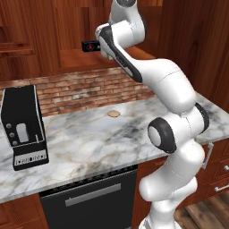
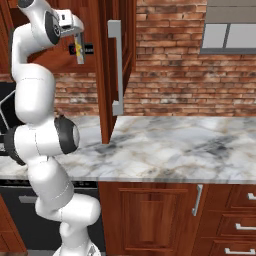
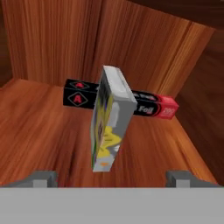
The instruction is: Pick the cereal and cereal from the counter and place them in the cabinets closest to them.
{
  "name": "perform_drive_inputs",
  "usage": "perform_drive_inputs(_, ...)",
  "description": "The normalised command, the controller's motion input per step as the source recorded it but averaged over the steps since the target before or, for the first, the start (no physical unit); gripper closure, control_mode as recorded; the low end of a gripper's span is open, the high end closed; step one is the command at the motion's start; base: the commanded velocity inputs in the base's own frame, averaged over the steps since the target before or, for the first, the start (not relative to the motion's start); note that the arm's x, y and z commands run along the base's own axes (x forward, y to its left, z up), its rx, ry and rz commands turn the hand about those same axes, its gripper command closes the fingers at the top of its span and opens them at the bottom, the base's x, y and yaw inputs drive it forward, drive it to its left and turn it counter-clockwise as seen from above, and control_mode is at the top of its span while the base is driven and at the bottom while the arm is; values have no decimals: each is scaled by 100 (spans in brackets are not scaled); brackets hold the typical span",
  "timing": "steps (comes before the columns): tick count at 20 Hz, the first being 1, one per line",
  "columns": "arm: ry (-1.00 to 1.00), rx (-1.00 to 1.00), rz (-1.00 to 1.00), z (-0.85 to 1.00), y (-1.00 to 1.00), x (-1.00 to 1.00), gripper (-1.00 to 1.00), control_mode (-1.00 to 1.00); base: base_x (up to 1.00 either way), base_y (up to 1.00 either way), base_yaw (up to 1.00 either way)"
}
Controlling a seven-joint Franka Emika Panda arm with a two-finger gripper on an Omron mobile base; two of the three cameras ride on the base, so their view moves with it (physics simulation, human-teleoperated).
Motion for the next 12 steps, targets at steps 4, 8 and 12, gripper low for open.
perform_drive_inputs(4, -13, 0, 0, -54, -8, -100, -100, -100, 0, 0, 0)
perform_drive_inputs(8, -18, 0, 0, -63, -24, -100, -100, -100, 0, 0, 0)
perform_drive_inputs(12, -17, 7, 0, -34, -29, -100, -100, -100, 0, 0, 0)
